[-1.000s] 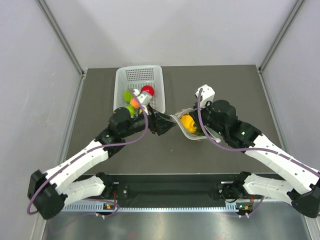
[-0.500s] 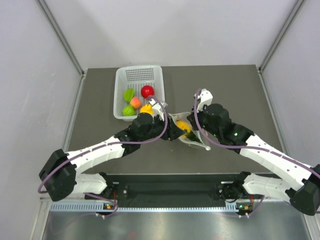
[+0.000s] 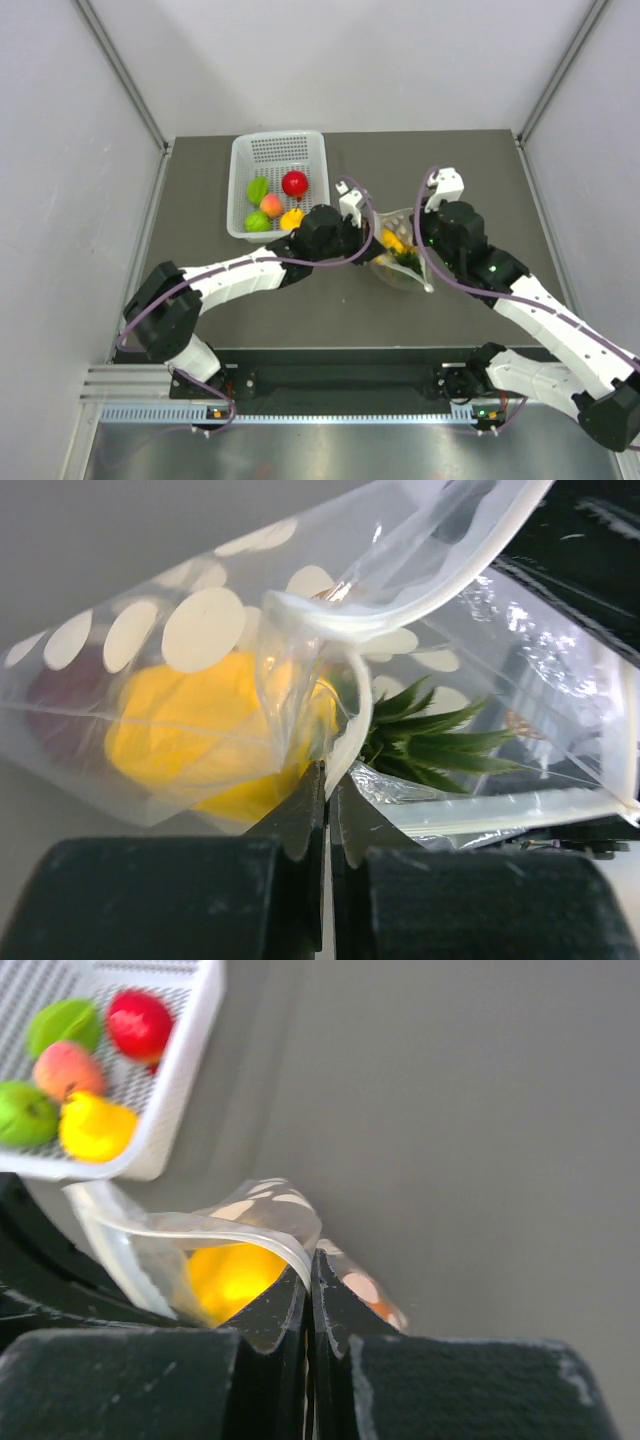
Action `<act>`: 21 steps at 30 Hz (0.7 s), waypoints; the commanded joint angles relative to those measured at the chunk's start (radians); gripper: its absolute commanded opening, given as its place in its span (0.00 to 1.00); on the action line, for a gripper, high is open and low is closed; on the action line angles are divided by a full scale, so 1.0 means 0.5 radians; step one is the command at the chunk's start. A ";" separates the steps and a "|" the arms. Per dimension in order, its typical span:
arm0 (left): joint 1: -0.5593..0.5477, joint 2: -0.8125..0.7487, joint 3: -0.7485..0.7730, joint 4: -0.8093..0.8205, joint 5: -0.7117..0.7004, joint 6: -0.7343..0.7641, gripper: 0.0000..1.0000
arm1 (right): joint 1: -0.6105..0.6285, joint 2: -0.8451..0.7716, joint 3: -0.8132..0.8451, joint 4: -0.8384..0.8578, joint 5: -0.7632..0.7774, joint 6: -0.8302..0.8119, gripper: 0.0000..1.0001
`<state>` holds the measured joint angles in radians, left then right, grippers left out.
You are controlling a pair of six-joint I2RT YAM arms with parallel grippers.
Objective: Open the zip-top bag and remove the fake food
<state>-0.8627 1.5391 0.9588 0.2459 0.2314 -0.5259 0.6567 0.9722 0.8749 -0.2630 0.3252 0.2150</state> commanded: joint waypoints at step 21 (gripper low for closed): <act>0.277 -0.577 -0.178 -0.903 -0.153 0.113 0.05 | -0.074 0.117 -0.115 0.167 -0.175 0.101 0.00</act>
<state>-0.7265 1.3216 0.8749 -0.0643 0.2310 -0.4789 0.6151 1.0203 0.8055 -0.2604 0.2497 0.2386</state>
